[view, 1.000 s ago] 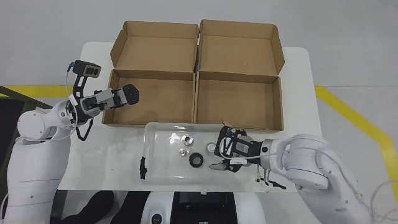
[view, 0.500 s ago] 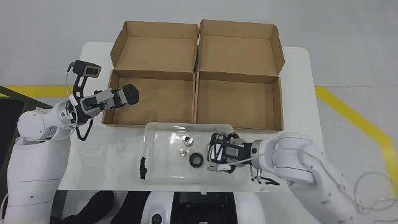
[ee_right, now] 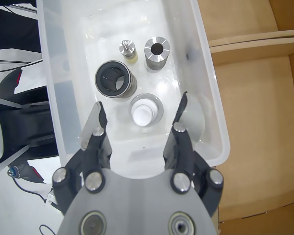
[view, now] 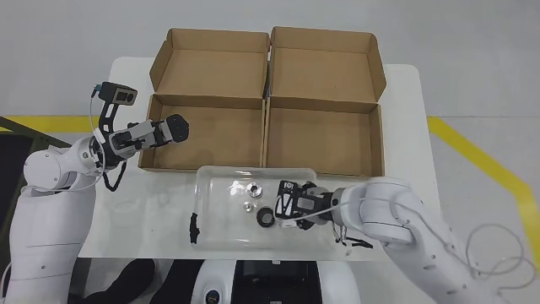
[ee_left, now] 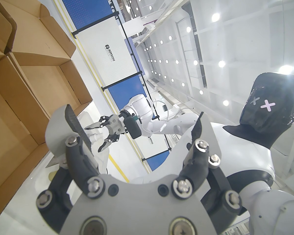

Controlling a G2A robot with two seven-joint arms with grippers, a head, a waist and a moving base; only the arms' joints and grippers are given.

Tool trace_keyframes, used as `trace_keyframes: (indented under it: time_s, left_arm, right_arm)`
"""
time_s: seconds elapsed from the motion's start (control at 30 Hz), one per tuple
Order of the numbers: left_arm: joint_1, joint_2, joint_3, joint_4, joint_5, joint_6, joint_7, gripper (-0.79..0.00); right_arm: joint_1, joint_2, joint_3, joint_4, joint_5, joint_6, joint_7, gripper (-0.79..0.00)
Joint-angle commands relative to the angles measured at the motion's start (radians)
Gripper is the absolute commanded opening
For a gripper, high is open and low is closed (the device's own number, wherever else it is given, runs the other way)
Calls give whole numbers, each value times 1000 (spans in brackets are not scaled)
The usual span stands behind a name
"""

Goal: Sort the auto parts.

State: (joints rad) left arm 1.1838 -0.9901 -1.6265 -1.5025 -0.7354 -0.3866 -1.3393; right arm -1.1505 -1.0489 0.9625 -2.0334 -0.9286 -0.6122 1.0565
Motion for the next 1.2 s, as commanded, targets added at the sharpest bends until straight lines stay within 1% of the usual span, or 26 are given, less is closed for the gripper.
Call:
trace_keyframes:
  time_s: [0.0,0.07,0.33,0.47,0.53,0.63,0.7,0.9,1.07,1.17]
  left_arm:
    - [0,0,0,0,0,0,0,0]
    - [0,0,0,0,0,0,0,0]
    - [0,0,0,0,0,0,0,0]
    - [0,0,0,0,0,0,0,0]
    - [0,0,0,0,0,0,0,0]
    - [0,0,0,0,0,0,0,0]
    - [0,0,0,0,0,0,0,0]
    - [0,0,0,0,0,0,0,0]
    - [0,0,0,0,0,0,0,0]
    - [0,0,0,0,0,0,0,0]
  right_arm:
    - [5,-1,-6,4,-3,5,0,-360]
    - [10,-1,-14,9,-9,11,6,-351]
    - [20,-2,-39,22,-25,35,17,-409]
    - [24,-2,-48,26,-32,45,13,-453]
    - [25,-2,-50,27,-35,50,11,-489]
    - [26,-1,-50,25,-43,57,6,-659]
    - [24,0,-49,19,-48,61,4,-785]
    - [13,5,-46,-44,-66,72,31,-785]
    - [9,10,-46,-119,-62,69,81,-785]
    - [10,12,-43,-161,-61,96,113,-785]
